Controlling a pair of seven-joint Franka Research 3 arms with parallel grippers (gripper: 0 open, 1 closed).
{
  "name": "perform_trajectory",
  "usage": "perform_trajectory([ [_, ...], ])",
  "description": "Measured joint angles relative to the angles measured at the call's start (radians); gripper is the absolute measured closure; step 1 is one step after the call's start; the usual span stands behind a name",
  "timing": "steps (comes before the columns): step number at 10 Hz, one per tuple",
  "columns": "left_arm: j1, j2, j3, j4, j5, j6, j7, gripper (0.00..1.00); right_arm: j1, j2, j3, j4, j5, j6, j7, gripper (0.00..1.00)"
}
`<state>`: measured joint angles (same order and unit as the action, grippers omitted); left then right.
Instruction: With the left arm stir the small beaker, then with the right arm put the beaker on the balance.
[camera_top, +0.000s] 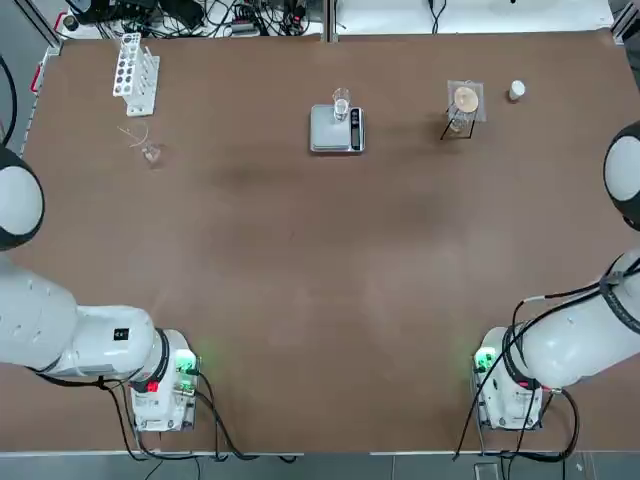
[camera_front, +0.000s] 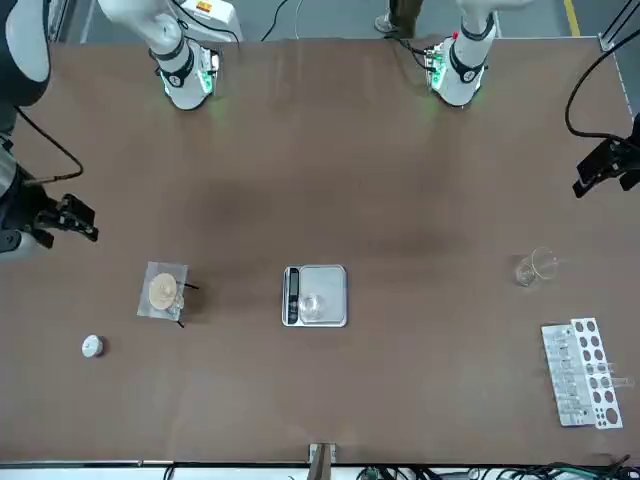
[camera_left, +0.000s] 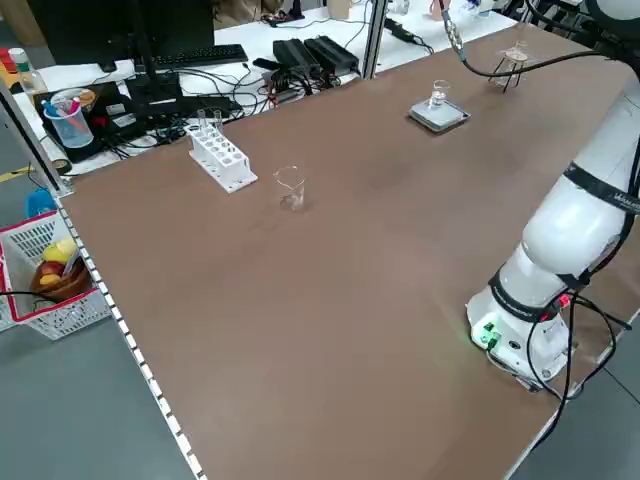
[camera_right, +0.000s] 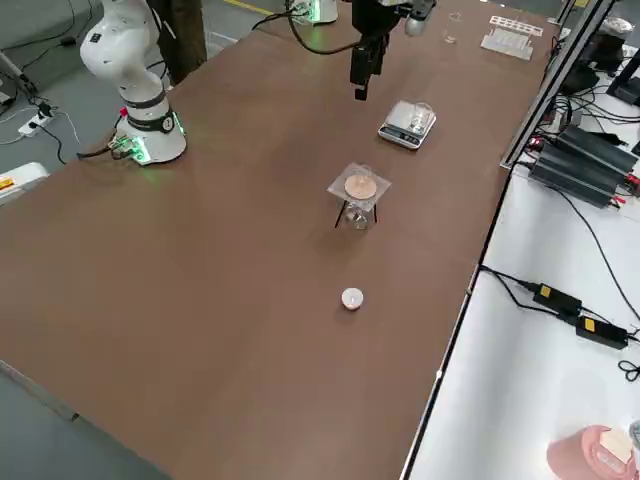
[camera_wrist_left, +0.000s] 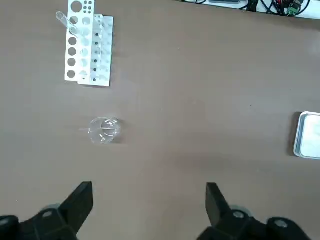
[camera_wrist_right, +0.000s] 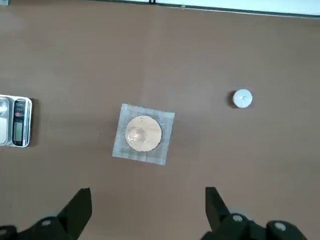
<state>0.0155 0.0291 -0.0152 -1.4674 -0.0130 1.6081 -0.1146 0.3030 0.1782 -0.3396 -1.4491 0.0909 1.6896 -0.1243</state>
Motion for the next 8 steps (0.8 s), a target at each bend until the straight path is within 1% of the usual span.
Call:
perform_trajectory([
  [2, 0.000, 0.000, 0.000, 0.000, 0.000, 0.000, 0.000, 0.00, -0.024, -0.003, 0.003, -0.004, 0.000, -0.017, 0.001, 0.00],
  [3, 0.000, 0.000, 0.000, 0.000, 0.000, 0.000, 0.000, 0.00, -0.041, -0.016, 0.009, -0.020, 0.000, -0.025, 0.001, 0.00],
  [5, 0.000, 0.000, 0.000, 0.000, 0.000, 0.000, 0.000, 0.00, -0.078, -0.078, 0.044, -0.073, 0.000, -0.050, 0.013, 0.00],
  [7, 0.000, 0.000, 0.000, 0.000, 0.000, 0.000, 0.000, 0.01, -0.096, -0.132, 0.080, -0.093, -0.001, -0.095, 0.038, 0.00],
  [8, 0.000, 0.000, 0.000, 0.000, 0.000, 0.000, 0.000, 0.00, -0.129, -0.146, 0.118, -0.095, -0.003, -0.112, 0.042, 0.00],
])
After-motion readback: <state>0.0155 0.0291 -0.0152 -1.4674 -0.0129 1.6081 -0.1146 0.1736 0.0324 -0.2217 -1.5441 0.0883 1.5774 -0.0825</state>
